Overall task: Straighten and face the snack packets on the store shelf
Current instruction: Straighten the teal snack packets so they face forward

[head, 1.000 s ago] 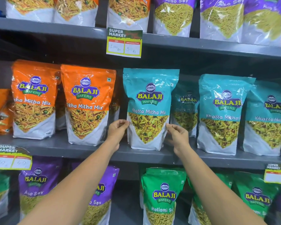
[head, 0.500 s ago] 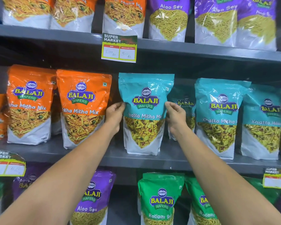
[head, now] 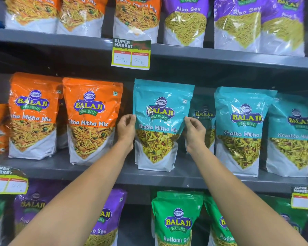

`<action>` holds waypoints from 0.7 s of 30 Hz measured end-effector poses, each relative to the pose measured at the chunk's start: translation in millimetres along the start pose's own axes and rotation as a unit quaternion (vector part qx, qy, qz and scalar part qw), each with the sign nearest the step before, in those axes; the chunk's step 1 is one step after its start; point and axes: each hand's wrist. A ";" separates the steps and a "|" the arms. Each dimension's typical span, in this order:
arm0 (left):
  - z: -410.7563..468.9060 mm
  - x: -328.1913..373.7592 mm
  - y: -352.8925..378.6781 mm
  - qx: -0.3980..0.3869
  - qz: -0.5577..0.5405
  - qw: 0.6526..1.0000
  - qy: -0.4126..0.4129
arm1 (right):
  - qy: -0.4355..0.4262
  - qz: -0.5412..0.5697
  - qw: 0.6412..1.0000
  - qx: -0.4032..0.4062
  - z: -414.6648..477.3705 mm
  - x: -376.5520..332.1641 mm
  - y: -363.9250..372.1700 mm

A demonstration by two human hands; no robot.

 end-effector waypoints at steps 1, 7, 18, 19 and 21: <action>-3.4 -1.2 0.4 -0.011 0.007 1.000 -0.026 | 0.018 -0.004 1.000 -0.003 -2.4 3.1 -0.5; -50.7 -49.0 0.5 -0.091 0.101 0.987 -0.087 | 0.150 -0.084 0.982 -0.076 -41.1 63.4 -4.2; -53.9 -51.8 0.9 -0.100 0.116 0.984 -0.088 | 0.139 -0.151 0.975 -0.086 -38.0 64.2 -0.8; -55.6 -51.1 0.1 -0.091 0.123 0.984 -0.089 | 0.135 -0.159 0.974 -0.084 -39.8 63.6 -1.1; -61.6 -46.1 -0.6 -0.015 0.161 0.986 -0.046 | 0.093 -0.200 0.974 -0.043 -45.8 61.8 -3.1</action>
Point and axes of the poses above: each hand's wrist, its own z-axis towards the middle knuckle, its own y-axis out of the palm, x = y × z, and after that the axes turned 1 degree about -x, right-handed
